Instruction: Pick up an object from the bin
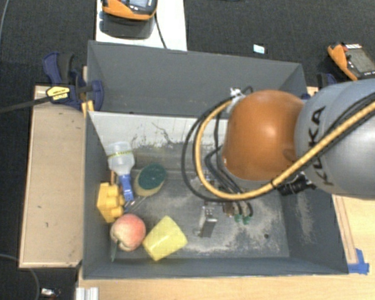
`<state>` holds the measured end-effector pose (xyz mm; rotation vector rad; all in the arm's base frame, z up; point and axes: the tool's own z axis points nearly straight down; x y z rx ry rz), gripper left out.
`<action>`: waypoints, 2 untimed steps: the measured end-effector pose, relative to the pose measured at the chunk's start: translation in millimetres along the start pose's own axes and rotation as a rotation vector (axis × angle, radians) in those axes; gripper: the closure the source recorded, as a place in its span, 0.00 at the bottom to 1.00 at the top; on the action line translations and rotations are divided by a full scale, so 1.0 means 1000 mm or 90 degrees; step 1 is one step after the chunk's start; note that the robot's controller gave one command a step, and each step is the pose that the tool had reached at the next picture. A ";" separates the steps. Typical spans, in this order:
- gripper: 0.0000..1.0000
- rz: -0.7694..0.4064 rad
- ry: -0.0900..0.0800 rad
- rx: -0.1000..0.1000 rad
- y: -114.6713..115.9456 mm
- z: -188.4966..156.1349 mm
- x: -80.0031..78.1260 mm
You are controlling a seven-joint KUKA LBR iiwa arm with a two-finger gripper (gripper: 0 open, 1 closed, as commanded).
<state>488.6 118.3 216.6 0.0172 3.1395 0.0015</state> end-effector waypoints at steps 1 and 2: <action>0.00 0.001 0.000 0.000 0.000 0.000 0.000; 1.00 -0.015 -0.001 -0.001 0.049 0.076 0.000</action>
Offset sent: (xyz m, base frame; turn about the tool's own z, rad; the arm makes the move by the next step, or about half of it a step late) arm -0.0001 0.0490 -0.0764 -0.0245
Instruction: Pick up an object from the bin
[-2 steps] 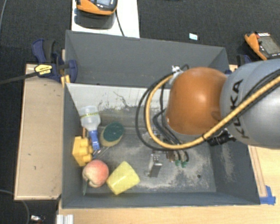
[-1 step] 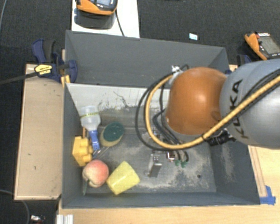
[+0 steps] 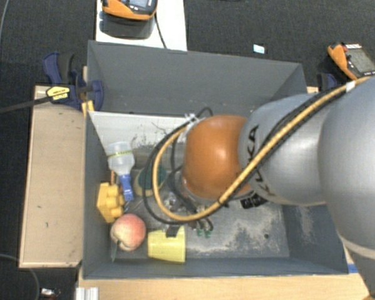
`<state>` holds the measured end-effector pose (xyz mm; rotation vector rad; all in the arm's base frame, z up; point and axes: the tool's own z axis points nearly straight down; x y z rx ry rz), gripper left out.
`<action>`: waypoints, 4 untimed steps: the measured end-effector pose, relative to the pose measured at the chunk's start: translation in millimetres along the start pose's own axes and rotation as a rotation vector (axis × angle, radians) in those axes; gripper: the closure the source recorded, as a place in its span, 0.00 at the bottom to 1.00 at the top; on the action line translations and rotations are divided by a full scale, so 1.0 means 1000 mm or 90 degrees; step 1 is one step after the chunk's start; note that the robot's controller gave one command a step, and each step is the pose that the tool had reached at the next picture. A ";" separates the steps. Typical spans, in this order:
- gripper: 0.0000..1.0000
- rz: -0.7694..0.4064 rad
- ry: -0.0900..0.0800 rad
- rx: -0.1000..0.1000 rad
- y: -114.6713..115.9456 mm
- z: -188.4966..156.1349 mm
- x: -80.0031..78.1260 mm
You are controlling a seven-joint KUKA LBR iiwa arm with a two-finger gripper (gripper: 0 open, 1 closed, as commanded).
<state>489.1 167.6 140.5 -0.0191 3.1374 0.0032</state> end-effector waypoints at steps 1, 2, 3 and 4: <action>1.00 0.001 0.000 0.000 0.000 0.000 0.000; 1.00 -0.099 0.001 -0.001 -0.025 -0.004 0.002; 1.00 -0.153 0.001 0.001 -0.071 -0.004 0.001; 0.00 -0.262 0.001 0.000 -0.096 0.027 -0.004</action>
Offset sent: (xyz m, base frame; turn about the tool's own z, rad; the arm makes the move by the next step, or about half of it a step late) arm -0.0014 -0.0546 0.0067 -0.2804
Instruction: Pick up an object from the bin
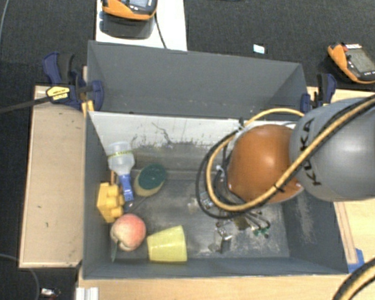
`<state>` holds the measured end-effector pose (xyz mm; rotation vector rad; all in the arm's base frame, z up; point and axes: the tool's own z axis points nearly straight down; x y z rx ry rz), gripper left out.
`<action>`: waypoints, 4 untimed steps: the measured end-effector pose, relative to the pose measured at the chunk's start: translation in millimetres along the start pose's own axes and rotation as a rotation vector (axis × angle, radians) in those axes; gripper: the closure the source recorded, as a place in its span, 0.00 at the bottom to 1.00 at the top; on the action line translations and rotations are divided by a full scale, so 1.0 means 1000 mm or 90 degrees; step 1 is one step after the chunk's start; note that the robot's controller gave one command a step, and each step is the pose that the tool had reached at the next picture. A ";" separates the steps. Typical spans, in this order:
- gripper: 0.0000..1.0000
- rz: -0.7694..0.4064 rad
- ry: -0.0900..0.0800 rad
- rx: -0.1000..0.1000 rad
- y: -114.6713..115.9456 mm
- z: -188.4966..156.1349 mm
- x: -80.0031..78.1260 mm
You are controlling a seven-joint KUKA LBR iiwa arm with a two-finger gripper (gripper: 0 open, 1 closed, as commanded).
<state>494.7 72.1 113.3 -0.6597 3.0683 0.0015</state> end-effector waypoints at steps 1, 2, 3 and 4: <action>0.00 0.001 -0.001 0.000 0.000 0.000 0.000; 0.00 0.039 -0.002 0.000 0.016 0.029 -0.006; 0.00 0.062 -0.001 0.000 0.052 0.031 -0.011; 0.00 0.087 -0.003 0.001 0.053 0.040 -0.009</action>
Offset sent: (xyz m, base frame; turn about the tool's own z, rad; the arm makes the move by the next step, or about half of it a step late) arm -0.0017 0.0244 -0.0433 0.0865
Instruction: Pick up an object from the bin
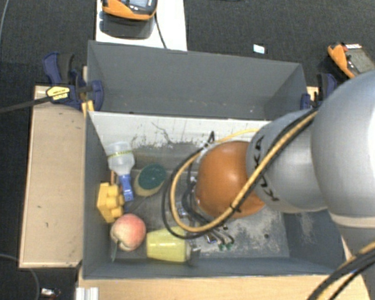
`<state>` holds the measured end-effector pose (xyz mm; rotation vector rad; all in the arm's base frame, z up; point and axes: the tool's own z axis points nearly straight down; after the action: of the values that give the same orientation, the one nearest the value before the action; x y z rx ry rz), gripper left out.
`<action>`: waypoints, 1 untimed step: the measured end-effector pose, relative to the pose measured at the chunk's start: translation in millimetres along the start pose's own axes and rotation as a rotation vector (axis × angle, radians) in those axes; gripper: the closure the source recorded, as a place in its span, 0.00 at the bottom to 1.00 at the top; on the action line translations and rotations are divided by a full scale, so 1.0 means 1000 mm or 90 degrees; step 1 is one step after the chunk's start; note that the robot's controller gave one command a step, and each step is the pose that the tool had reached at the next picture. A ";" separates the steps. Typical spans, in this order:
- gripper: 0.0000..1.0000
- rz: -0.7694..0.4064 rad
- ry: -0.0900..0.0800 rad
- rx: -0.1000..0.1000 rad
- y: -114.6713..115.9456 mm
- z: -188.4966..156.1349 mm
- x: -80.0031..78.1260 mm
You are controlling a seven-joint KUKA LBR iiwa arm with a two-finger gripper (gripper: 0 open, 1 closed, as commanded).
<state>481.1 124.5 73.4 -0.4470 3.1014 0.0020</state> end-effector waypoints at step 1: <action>0.00 0.002 -0.001 -0.001 0.003 0.003 -0.006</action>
Offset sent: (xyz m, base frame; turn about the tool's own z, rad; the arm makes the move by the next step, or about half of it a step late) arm -0.0031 0.0159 -0.0009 0.0384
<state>486.0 129.5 70.8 -0.4426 3.1011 0.0054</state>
